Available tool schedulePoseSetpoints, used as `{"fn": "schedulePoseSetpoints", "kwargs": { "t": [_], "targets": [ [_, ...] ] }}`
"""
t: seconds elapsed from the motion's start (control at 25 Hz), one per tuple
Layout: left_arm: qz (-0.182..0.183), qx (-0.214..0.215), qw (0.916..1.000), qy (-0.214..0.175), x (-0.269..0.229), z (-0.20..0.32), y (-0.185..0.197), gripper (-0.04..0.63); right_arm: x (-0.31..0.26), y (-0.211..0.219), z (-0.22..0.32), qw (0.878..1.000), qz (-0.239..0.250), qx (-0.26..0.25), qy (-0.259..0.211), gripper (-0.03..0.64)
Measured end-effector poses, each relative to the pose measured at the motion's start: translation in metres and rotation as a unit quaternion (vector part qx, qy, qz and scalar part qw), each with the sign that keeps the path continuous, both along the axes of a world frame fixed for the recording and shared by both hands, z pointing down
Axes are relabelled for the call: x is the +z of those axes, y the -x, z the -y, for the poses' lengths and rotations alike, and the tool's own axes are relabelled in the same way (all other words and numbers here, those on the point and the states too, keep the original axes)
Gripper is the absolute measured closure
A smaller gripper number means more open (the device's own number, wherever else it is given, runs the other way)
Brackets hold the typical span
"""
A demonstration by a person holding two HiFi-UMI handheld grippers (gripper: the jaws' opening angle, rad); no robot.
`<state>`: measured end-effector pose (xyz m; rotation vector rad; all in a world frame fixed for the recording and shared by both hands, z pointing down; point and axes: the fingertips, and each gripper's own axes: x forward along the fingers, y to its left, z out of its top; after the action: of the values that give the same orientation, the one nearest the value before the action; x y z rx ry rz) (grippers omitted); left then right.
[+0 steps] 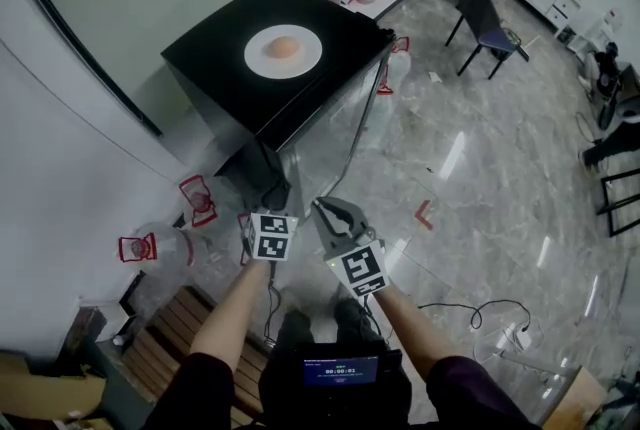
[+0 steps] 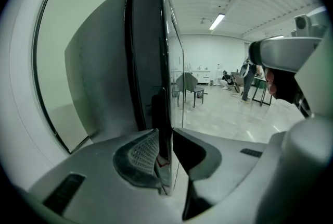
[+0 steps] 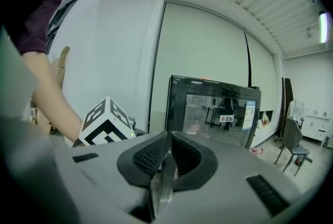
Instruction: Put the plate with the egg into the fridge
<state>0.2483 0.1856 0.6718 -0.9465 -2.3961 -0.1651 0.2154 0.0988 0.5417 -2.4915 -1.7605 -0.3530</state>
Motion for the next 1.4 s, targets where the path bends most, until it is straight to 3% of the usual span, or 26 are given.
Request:
{"fn": "schedulePoseSetpoints", "kwargs": {
  "t": [0.12,0.48,0.56,0.68,0.8,0.92,1.0,1.08,1.16,1.28,1.4],
  "targets": [
    [-0.003,0.01,0.9998,0.02,-0.009,0.0,0.01,0.526,-0.002,0.005,0.003,1.0,0.005,0.022,0.009,0.606],
    [0.04,-0.031,0.9987,-0.005,-0.004,0.003,0.008,0.546,-0.025,0.024,0.016,0.998,-0.005,0.061,0.012,0.604],
    [0.036,-0.013,0.9993,-0.001,-0.007,0.008,0.012,0.549,-0.041,0.021,0.013,0.999,0.013,0.046,0.013,0.553],
    [0.036,0.037,0.9986,0.013,-0.015,0.042,0.035,0.555,-0.073,0.013,0.0,0.997,0.081,0.02,0.011,0.456],
    [0.052,0.031,0.9978,0.028,-0.017,0.079,0.06,0.56,-0.096,0.009,-0.007,0.98,0.2,0.018,0.006,0.399],
    [0.058,0.01,0.9978,0.032,-0.022,0.103,0.081,0.561,-0.109,0.017,-0.001,0.947,0.32,0.026,0.006,0.396],
    [0.054,-0.001,0.9979,0.036,-0.021,0.111,0.09,0.561,-0.1,0.024,0.001,0.929,0.369,0.017,-0.023,0.396],
    [0.049,-0.005,0.998,0.041,-0.025,0.118,0.095,0.56,-0.086,0.029,0.001,0.919,0.389,0.003,-0.062,0.397],
    [0.047,0.009,0.9982,0.036,-0.026,0.123,0.097,0.56,-0.083,0.032,0.005,0.919,0.386,-0.001,-0.08,0.398],
    [0.063,0.033,0.9968,0.035,-0.032,0.127,0.085,0.56,-0.085,0.034,0.008,0.92,0.384,-0.001,-0.083,0.402],
    [0.08,0.025,0.9953,0.047,-0.047,0.117,0.061,0.56,-0.085,0.036,0.008,0.919,0.385,0.003,-0.083,0.405]
  ]
}}
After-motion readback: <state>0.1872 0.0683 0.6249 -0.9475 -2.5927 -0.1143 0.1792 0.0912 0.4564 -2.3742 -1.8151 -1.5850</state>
